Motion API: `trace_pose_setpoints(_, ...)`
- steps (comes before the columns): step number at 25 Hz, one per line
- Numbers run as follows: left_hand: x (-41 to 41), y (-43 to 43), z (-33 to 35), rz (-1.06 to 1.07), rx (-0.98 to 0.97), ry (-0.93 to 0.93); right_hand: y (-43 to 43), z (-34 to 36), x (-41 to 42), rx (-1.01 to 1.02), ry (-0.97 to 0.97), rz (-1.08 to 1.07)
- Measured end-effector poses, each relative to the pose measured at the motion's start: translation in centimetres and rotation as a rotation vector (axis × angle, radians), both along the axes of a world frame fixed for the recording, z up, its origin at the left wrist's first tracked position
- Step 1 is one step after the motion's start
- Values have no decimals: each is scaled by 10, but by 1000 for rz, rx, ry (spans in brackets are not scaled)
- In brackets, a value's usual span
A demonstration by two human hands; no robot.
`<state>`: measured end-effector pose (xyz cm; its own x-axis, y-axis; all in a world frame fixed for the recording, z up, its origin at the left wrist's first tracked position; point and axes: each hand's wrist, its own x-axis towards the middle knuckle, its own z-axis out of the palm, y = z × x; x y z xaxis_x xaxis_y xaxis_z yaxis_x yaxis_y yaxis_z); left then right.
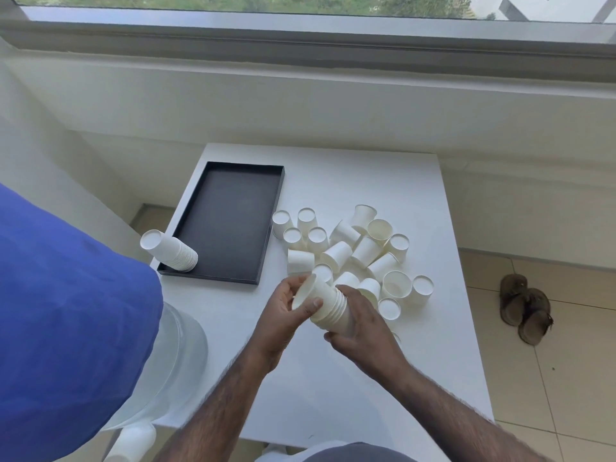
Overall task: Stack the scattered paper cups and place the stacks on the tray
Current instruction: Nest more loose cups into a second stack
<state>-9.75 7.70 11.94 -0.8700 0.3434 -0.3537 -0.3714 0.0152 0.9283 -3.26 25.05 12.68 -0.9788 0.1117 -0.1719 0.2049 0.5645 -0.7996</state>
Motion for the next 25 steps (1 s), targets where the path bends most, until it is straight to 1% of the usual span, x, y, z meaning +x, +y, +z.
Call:
trace_pose_setpoints(4,8,5,-4,-316,-228,23,-4,-4,-5,-27,2,85)
trace_pose_setpoints(5,9,9,-4,-387,-274,41,-6,-7,-5,-48,-10,89)
trace_pose_setpoints(6,8,13,-5,-429,-278,46,-7,-9,-4,-67,-25,86)
trace_pose_setpoints(7,5,17,-8,-406,-232,31,-6,-12,-4,-79,-40,77)
trace_pose_setpoints(8,-1,21,-13,-314,-177,4,-4,-14,-4,-86,-54,61)
trace_pose_setpoints(9,-9,23,-21,-178,-150,-28,-1,-17,-4,-88,-65,43)
trace_pose_setpoints(10,-22,24,-31,-13,-181,-46,2,-18,-5,-87,-69,24)
trace_pose_setpoints(11,-38,24,-41,127,-286,-50,6,-19,-5,-83,-71,7)
trace_pose_setpoints(12,-55,23,-53,223,-406,-75,11,-20,-5,-82,-76,-11)
trace_pose_setpoints(13,-72,20,-64,277,-479,-133,15,-21,-5,-84,-85,-28)
trace_pose_setpoints(14,-88,21,-77,315,-472,-225,21,-22,-4,-81,-97,-46)
trace_pose_setpoints(15,-101,21,-86,339,-414,-322,26,-23,-2,-74,-105,-61)
trace_pose_setpoints(16,-111,24,-95,337,-364,-402,31,-23,0,-67,-108,-71)
trace_pose_setpoints(17,-119,26,-102,316,-345,-445,37,-24,1,-61,-107,-78)
trace_pose_setpoints(19,-130,30,-117,292,-330,-473,47,-26,6,-58,-111,-97)
trace_pose_setpoints(23,-136,32,-131,318,-240,-505,58,-29,16,-66,-125,-138)
trace_pose_setpoints(25,-130,26,-129,371,-270,-454,58,-29,16,-77,-118,-137)
